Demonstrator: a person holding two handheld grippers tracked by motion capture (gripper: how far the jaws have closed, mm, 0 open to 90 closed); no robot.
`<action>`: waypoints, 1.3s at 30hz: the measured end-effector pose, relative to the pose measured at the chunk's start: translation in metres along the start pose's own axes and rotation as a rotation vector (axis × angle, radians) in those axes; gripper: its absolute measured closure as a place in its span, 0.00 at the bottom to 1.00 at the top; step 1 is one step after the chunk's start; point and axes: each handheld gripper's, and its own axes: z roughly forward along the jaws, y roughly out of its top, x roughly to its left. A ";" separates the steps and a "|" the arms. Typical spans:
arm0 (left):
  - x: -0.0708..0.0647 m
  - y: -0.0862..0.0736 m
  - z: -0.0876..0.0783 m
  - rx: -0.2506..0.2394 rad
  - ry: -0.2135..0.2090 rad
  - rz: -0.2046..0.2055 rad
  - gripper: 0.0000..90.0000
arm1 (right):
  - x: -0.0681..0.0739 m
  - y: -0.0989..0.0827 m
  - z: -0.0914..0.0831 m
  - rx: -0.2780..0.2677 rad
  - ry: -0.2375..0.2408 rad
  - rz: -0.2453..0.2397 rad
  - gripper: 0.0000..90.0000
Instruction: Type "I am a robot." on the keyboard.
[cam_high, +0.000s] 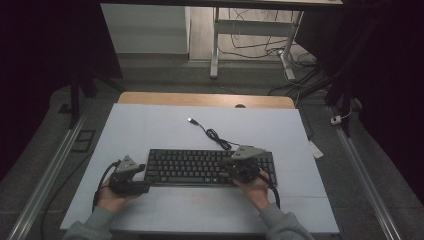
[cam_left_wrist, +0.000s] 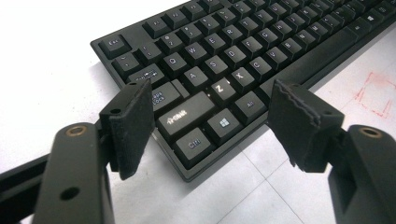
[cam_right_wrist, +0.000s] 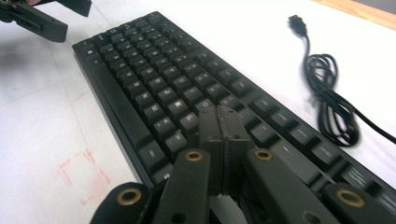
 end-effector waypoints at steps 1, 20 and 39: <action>0.000 0.000 0.000 0.000 0.000 0.000 0.37 | 0.000 0.000 0.000 0.000 0.000 0.000 1.00; 0.003 0.002 0.007 0.008 0.001 0.026 0.89 | 0.005 0.012 0.019 0.000 0.014 -0.016 1.00; 0.010 0.006 0.025 0.053 0.047 0.047 0.99 | 0.009 0.020 0.040 0.027 0.027 -0.033 1.00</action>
